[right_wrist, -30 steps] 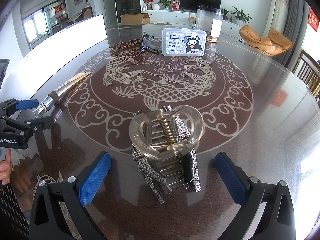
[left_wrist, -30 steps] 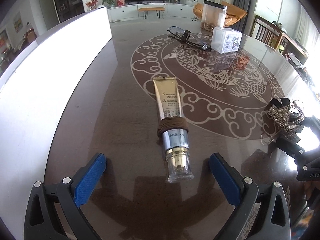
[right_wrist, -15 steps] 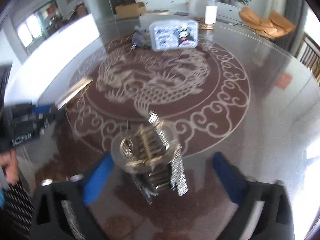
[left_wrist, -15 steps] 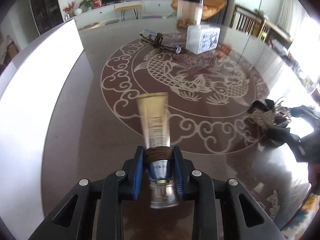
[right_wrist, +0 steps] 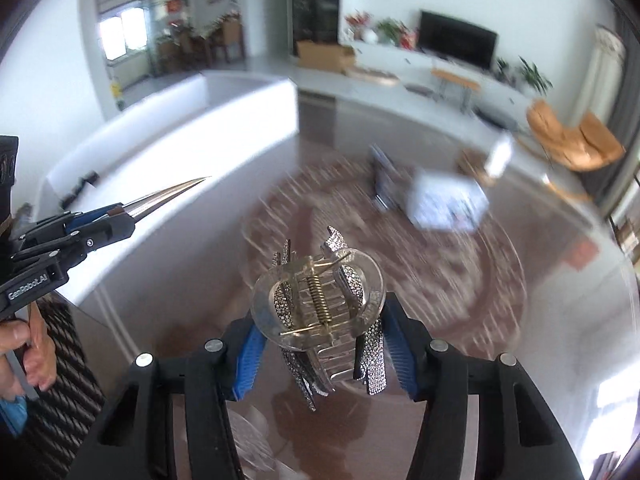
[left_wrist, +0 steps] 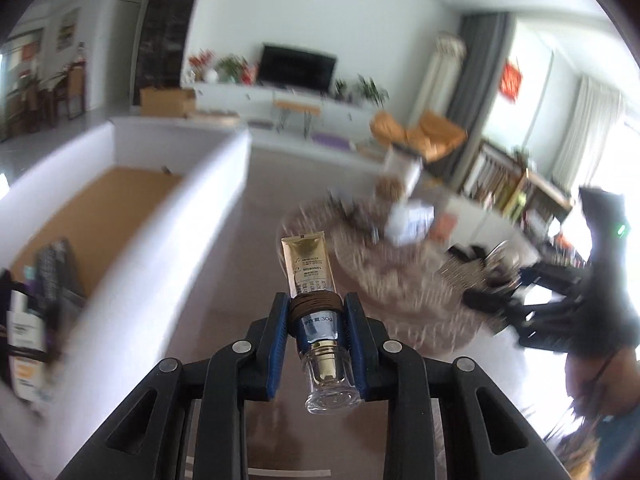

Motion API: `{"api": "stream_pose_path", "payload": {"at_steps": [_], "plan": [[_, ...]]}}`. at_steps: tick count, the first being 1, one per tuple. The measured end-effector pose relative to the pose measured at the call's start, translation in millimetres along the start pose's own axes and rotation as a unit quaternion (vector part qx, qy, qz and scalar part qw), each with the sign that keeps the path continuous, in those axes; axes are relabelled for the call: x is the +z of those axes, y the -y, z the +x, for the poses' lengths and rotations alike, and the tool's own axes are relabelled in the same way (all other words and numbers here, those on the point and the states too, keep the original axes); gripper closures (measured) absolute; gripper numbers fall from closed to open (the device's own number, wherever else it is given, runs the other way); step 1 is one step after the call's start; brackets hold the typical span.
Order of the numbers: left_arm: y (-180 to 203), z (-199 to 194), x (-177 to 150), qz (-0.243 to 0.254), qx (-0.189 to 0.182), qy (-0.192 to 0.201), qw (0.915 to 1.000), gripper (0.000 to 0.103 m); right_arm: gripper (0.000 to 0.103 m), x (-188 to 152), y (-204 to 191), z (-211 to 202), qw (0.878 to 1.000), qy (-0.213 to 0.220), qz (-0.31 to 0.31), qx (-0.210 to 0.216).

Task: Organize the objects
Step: 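Carry the hair clip with the right tool while the left tool carries the gold tube toward the box, then open both tools to drop the hair clip and gold tube into the box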

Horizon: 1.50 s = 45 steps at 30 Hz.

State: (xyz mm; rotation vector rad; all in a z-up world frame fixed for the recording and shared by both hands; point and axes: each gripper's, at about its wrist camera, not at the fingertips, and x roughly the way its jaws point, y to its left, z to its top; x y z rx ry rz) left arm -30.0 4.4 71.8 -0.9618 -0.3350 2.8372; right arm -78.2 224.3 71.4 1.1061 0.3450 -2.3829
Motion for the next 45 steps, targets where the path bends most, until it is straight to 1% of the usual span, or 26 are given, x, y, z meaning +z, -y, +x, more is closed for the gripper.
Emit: {"api": "stream_pose_path", "payload": {"at_steps": [4, 7, 8, 10, 13, 15, 17, 19, 20, 21, 22, 23, 24, 26, 29, 30, 31, 33, 35, 36, 37, 39, 40, 41, 43, 45], "plan": [[-32, -48, 30, -0.025, 0.019, 0.054, 0.9981, 0.076, 0.048, 45, -41, -7, 0.998, 0.043, -0.005, 0.050], [-71, -70, 48, -0.049, 0.054, 0.069, 0.9949, 0.076, 0.048, 84, -79, -1, 0.993, 0.060, -0.005, 0.100], [-88, -73, 51, -0.058, 0.076, 0.068, 0.9931, 0.076, 0.048, 96, -92, 4, 0.991, 0.063, -0.006, 0.116], [-124, -73, 52, -0.083, 0.105, 0.055, 0.9894, 0.076, 0.048, 121, -126, 16, 0.987, 0.064, -0.017, 0.145], [-168, -63, 44, -0.115, 0.143, 0.024, 0.9827, 0.076, 0.048, 149, -178, 43, 0.983, 0.048, -0.042, 0.170], [-192, -49, 36, -0.132, 0.162, -0.012, 0.9779, 0.075, 0.047, 161, -205, 64, 0.983, 0.035, -0.058, 0.170], [-210, -35, 28, -0.152, 0.176, -0.053, 0.9711, 0.073, 0.047, 172, -234, 93, 0.985, 0.013, -0.084, 0.149], [-221, -24, 21, -0.168, 0.191, -0.087, 0.9632, 0.062, 0.044, 175, -251, 121, 0.986, -0.022, -0.100, 0.135], [-223, -21, 19, -0.171, 0.196, -0.090, 0.9614, 0.046, 0.036, 175, -255, 133, 0.985, -0.038, -0.103, 0.130], [-225, -28, 13, -0.172, 0.201, -0.086, 0.9604, 0.029, 0.032, 175, -259, 142, 0.985, -0.051, -0.103, 0.126], [-221, -30, 10, -0.171, 0.207, -0.077, 0.9600, 0.023, 0.029, 173, -260, 148, 0.986, -0.057, -0.096, 0.123], [-219, -35, 6, -0.170, 0.213, -0.064, 0.9600, 0.018, 0.028, 172, -258, 147, 0.987, -0.055, -0.091, 0.124], [-217, -39, 4, -0.169, 0.214, -0.056, 0.9603, 0.018, 0.026, 169, -255, 143, 0.987, -0.049, -0.083, 0.129], [-209, -46, 0, -0.171, 0.209, -0.042, 0.9619, 0.018, 0.016, 161, -242, 133, 0.988, -0.031, -0.070, 0.137], [-192, -61, -3, -0.166, 0.199, -0.021, 0.9656, 0.018, 0.010, 141, -215, 106, 0.990, 0.013, -0.051, 0.133], [-181, -63, -2, -0.161, 0.190, -0.013, 0.9684, 0.018, 0.009, 133, -208, 96, 0.990, 0.023, -0.045, 0.132], [-169, -66, 1, -0.154, 0.180, -0.007, 0.9714, 0.018, 0.008, 118, -191, 86, 0.991, 0.039, -0.035, 0.124], [-135, -73, 5, -0.129, 0.151, 0.009, 0.9800, 0.018, 0.004, 99, -162, 78, 0.993, 0.059, -0.022, 0.104], [-99, -76, 6, -0.099, 0.113, 0.025, 0.9883, 0.018, 0.003, 66, -130, 67, 0.996, 0.070, -0.010, 0.059], [-84, -72, 7, -0.088, 0.094, 0.030, 0.9913, 0.018, 0.003, 49, -114, 66, 0.997, 0.067, -0.004, 0.034], [-64, -71, 3, -0.074, 0.066, 0.035, 0.9945, 0.017, 0.003, 29, -94, 65, 0.998, 0.058, 0.003, 0.004], [-37, -63, -4, -0.058, 0.023, 0.037, 0.9973, 0.008, 0.003, -4, -63, 64, 0.998, 0.039, 0.011, -0.044], [-24, -59, -8, -0.051, 0.005, 0.037, 0.9980, 0.005, 0.003, -24, -44, 63, 0.997, 0.024, 0.017, -0.073], [-7, -50, -15, -0.036, -0.014, 0.028, 0.9988, 0.001, 0.003, -43, -26, 62, 0.995, 0.009, 0.028, -0.097], [19, -32, -25, -0.005, -0.022, 0.001, 0.9998, 0.001, 0.003, -72, 6, 57, 0.991, -0.012, 0.060, -0.119], [42, -6, -35, 0.035, -0.017, -0.029, 0.9988, 0.001, 0.003, -94, 37, 51, 0.987, -0.023, 0.094, -0.132]]}}
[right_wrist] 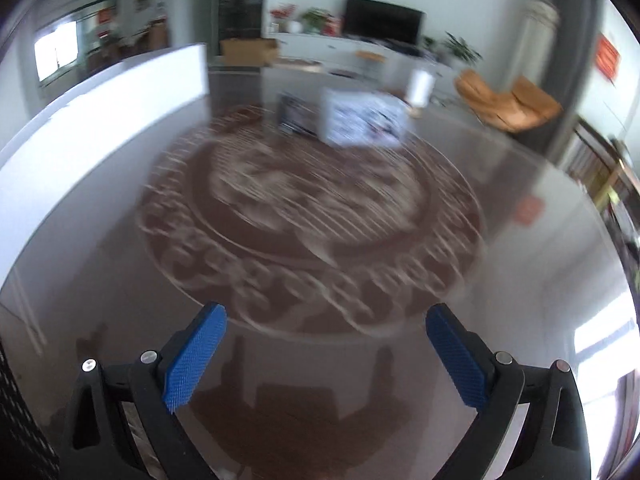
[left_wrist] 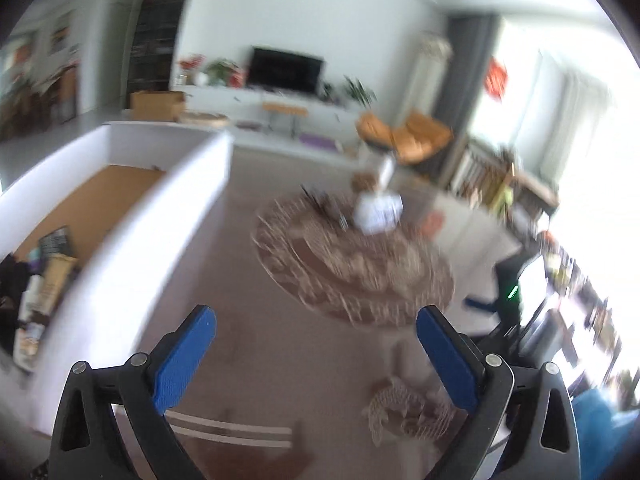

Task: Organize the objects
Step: 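Open both tools to drop the hair clip and gold tube into the box, then withdraw both tools from the box back over the table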

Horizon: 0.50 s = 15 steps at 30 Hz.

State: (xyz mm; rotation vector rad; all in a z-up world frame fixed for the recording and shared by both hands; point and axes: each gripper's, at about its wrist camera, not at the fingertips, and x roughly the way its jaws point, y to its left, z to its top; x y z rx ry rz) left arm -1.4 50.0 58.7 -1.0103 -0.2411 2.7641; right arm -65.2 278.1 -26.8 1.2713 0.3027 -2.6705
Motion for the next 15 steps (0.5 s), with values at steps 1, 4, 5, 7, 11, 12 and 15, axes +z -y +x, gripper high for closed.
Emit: {"api": "stream_pose_path", "payload": {"at_steps": [1, 4, 5, 7, 11, 12, 15], "plan": [[9, 11, -3, 0.014, 0.002, -0.012, 0.9998, 0.001, 0.003, -7, 14, 1, 1.000, -0.004, 0.018, -0.007], [27, 49, -11, 0.042, 0.013, -0.057, 0.9974, 0.001, 0.003, -15, 42, -1, 0.998, -0.002, 0.054, -0.015], [31, 60, -13, 0.048, 0.020, -0.066, 0.9964, 0.001, 0.003, -17, 46, -1, 0.998, -0.003, 0.059, -0.015], [35, 81, -18, 0.065, 0.044, -0.081, 0.9937, 0.001, 0.003, -17, 47, 4, 0.998, -0.010, 0.063, -0.010], [41, 107, -26, 0.100, 0.085, -0.093, 0.9869, 0.001, 0.003, -12, 39, 5, 0.998, -0.013, 0.058, -0.002], [39, 111, -29, 0.103, 0.090, -0.097, 0.9859, 0.001, 0.003, -11, 37, 6, 0.998, -0.016, 0.056, -0.002], [34, 118, -33, 0.098, 0.096, -0.110, 0.9845, 0.001, 0.000, -13, 37, 9, 0.998, -0.022, 0.056, -0.001]]}}
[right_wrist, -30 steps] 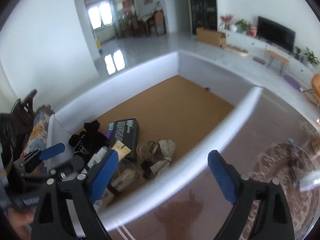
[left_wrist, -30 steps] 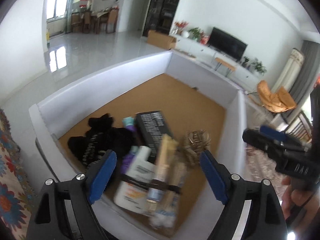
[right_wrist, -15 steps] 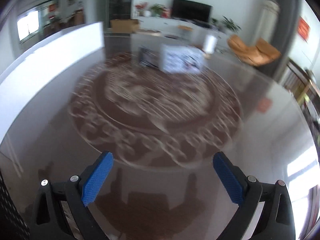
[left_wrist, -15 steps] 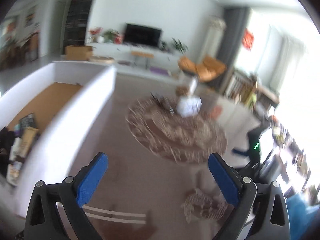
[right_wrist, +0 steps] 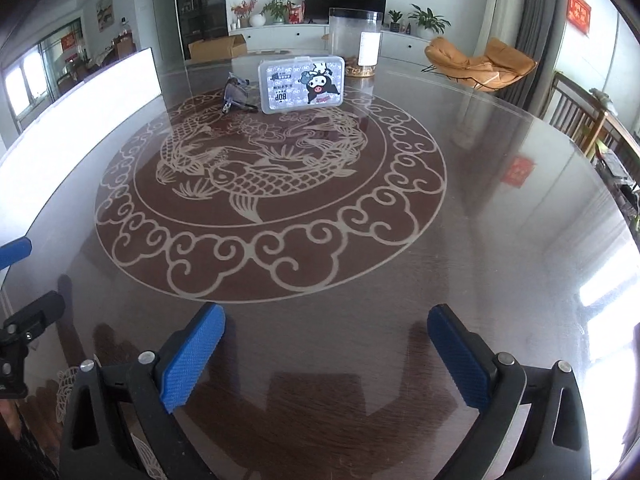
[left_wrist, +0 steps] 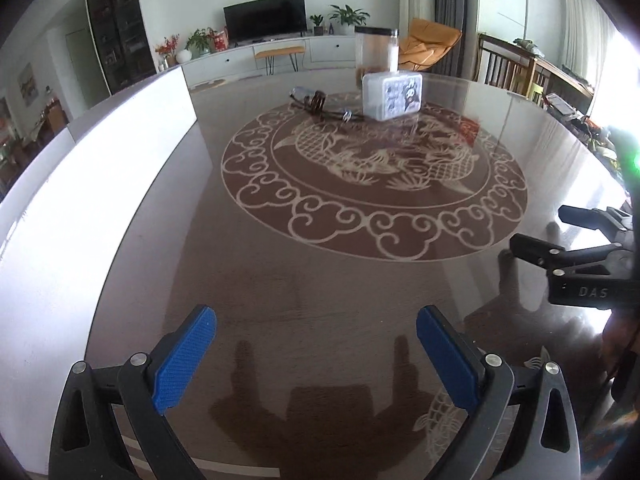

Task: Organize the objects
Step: 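Withdraw both tools from the box back over the table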

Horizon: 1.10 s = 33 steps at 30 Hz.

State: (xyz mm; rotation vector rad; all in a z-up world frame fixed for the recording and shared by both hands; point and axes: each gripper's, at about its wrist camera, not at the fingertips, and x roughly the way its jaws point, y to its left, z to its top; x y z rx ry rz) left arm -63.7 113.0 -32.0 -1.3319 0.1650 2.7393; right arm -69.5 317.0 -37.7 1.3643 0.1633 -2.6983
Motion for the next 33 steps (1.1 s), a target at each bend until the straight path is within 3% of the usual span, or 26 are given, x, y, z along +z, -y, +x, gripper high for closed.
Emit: {"api": "stream_pose_path", "payload": {"at_steps": [17, 21, 33], "plan": [[-32, 19, 1, -0.072, -0.004, -0.030, 0.9969, 0.001, 0.000, -5, 5, 3, 1.000, -0.005, 0.010, 0.011], [-26, 22, 2, -0.058, 0.013, -0.036, 0.9976, 0.000, 0.000, -5, 5, 3, 1.000, -0.005, 0.010, 0.011], [-26, 22, 2, -0.057, 0.009, -0.035, 0.9977, 0.000, 0.000, -5, 4, 3, 1.000, -0.005, 0.010, 0.011]]}}
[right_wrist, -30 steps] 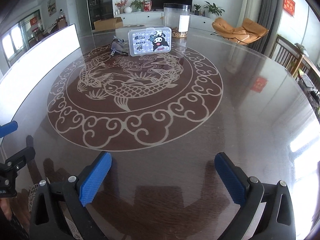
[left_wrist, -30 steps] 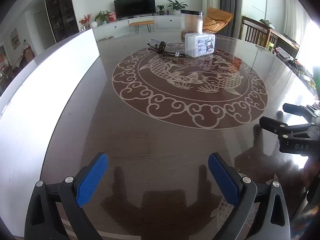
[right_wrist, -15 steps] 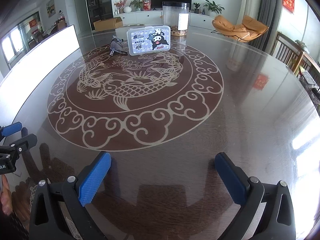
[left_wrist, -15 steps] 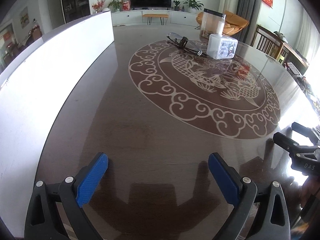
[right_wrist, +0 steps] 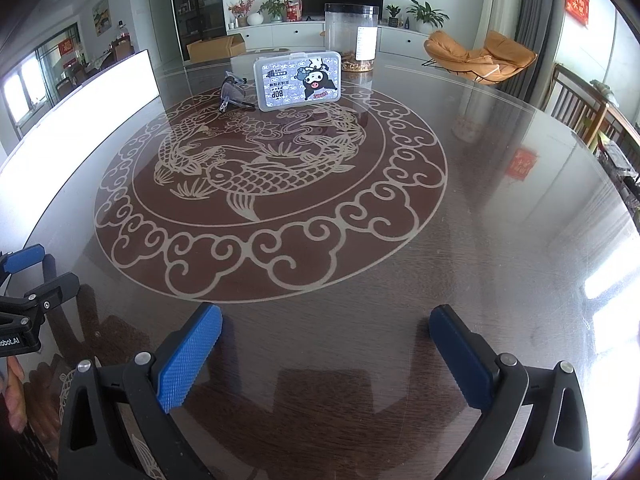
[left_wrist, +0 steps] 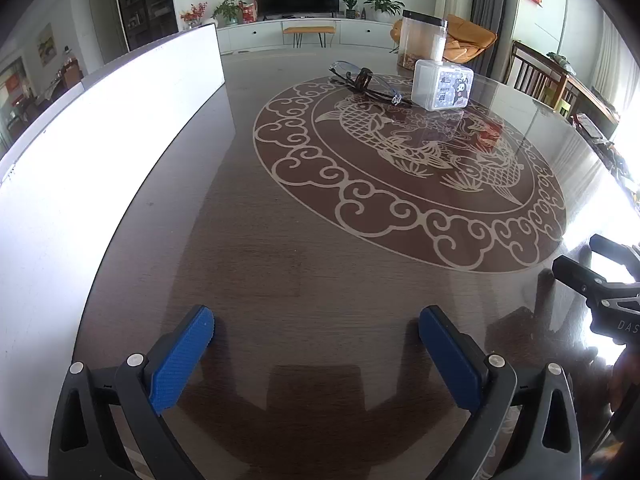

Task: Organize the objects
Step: 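Withdraw both tools from the box back over the table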

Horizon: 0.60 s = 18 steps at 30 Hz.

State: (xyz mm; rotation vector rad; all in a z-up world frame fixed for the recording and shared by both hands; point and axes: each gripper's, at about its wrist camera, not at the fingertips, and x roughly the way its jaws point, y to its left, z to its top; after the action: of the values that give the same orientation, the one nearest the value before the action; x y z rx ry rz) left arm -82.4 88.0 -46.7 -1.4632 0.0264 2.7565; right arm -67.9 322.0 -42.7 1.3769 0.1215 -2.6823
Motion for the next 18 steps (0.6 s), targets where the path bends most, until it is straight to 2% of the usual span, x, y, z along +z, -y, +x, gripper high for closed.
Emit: {"api": "stream_pose_path", "payload": {"at_steps": [18], "plan": [[-9.1, -0.9, -0.6, -0.024, 0.014, 0.000, 0.9996, 0.000, 0.000, 0.2, 0.1, 0.1, 1.000, 0.000, 0.000, 0.000]]}}
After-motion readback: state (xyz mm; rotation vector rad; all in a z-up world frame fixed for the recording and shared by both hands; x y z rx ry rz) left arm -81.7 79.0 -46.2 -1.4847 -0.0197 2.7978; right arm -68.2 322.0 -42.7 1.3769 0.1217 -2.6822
